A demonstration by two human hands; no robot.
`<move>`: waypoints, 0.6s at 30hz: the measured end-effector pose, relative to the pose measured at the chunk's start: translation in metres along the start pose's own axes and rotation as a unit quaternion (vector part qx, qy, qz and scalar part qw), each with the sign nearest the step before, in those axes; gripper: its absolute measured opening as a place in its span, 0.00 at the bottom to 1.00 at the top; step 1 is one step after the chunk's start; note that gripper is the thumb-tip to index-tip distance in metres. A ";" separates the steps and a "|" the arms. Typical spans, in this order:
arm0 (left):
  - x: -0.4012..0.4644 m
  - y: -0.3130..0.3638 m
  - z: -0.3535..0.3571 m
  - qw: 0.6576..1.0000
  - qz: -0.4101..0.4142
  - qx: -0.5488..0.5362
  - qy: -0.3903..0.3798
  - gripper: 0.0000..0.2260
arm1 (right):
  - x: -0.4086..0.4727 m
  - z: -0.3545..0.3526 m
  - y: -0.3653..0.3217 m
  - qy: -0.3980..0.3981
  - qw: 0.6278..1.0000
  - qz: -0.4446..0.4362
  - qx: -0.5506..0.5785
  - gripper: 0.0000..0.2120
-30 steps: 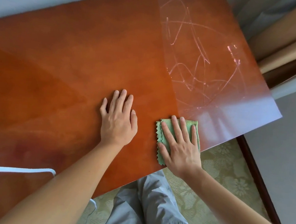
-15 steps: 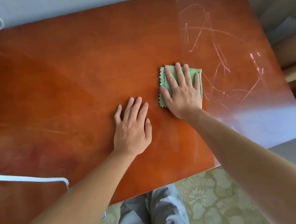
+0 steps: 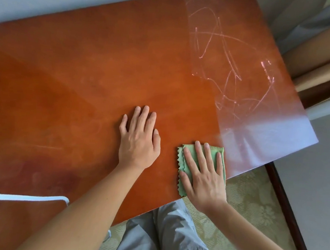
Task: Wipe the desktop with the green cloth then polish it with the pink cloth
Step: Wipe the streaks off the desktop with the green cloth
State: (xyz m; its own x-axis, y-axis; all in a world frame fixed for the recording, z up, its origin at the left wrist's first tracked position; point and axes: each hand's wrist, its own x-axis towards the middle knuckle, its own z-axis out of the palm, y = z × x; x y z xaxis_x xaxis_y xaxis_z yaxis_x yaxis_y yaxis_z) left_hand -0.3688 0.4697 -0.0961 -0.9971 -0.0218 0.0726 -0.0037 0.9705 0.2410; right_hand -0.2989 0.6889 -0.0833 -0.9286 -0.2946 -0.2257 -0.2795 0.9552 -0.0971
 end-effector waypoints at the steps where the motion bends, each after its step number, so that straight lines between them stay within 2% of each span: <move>1: 0.000 0.000 -0.001 1.000 0.000 -0.002 -0.001 0.23 | 0.002 -0.001 -0.001 -0.002 1.000 0.000 0.000 0.29; 8: 0.000 -0.001 0.000 1.000 0.001 0.003 -0.010 0.23 | 0.052 -0.007 -0.001 0.009 1.000 -0.006 0.002 0.30; 14: 0.000 -0.001 -0.001 1.000 0.003 0.004 -0.009 0.24 | 0.159 -0.027 0.005 0.025 0.999 -0.028 -0.007 0.30; 18: 0.000 0.000 -0.001 1.000 0.002 0.000 -0.001 0.23 | 0.230 -0.042 0.003 0.035 0.999 -0.007 -0.005 0.31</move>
State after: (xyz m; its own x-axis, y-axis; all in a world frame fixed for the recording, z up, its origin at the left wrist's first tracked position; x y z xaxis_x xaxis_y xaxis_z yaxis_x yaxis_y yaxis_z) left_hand -0.3683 0.4696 -0.0956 -0.9973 -0.0165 0.0717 0.0012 0.9706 0.2406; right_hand -0.5232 0.6247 -0.0947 -0.9392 -0.3064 -0.1551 -0.2953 0.9511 -0.0904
